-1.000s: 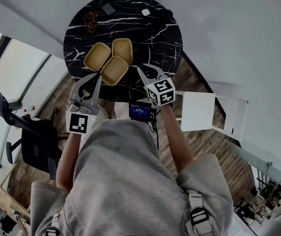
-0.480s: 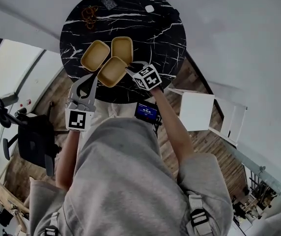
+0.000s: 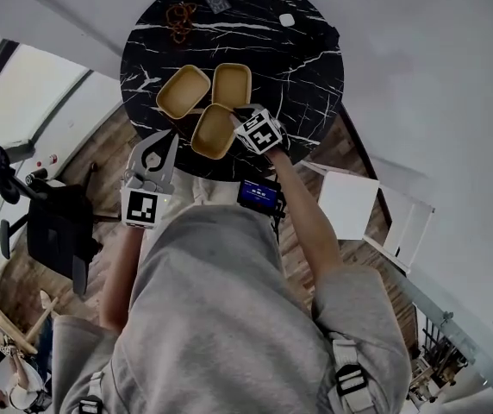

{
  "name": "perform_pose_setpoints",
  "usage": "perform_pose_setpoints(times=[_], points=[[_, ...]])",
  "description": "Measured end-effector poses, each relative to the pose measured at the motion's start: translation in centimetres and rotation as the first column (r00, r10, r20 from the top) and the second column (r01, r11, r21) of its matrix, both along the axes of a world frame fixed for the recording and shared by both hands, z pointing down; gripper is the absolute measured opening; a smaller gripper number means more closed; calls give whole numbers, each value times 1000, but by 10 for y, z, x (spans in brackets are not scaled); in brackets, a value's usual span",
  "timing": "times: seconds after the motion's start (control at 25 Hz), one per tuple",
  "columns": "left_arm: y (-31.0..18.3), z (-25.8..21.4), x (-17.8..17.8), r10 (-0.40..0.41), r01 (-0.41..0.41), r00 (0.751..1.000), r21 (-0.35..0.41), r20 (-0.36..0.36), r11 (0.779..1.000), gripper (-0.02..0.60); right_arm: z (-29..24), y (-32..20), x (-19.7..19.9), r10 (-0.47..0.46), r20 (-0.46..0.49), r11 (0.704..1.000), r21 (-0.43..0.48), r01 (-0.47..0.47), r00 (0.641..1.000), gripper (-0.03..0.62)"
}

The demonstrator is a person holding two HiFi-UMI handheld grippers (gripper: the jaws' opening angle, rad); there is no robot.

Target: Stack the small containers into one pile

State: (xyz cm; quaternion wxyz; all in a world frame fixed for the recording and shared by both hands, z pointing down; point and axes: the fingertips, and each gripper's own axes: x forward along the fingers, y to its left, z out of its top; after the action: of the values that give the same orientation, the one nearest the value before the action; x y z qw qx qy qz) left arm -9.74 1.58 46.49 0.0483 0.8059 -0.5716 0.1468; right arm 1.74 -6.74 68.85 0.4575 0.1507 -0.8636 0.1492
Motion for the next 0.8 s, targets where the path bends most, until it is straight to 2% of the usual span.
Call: perform_pose_setpoints(times=[0.24, 0.44, 0.6, 0.8], points=[[5, 6, -10, -9, 9, 1000, -1, -1, 1000, 0, -40, -3, -4, -64, 42, 998, 31, 63, 997, 34], [11, 5, -17, -21, 21, 1000, 3, -8, 1000, 0, -76, -25, -6, -102, 59, 990, 100, 96, 993, 34], [15, 4, -21, -29, 29, 999, 9, -14, 1000, 0, -89, -43, -5, -139, 33, 981, 141, 133, 990, 34], [18, 5, -32, -46, 46, 999, 9, -21, 999, 0, -85, -61, -11, -225, -27, 958, 177, 226, 974, 34]])
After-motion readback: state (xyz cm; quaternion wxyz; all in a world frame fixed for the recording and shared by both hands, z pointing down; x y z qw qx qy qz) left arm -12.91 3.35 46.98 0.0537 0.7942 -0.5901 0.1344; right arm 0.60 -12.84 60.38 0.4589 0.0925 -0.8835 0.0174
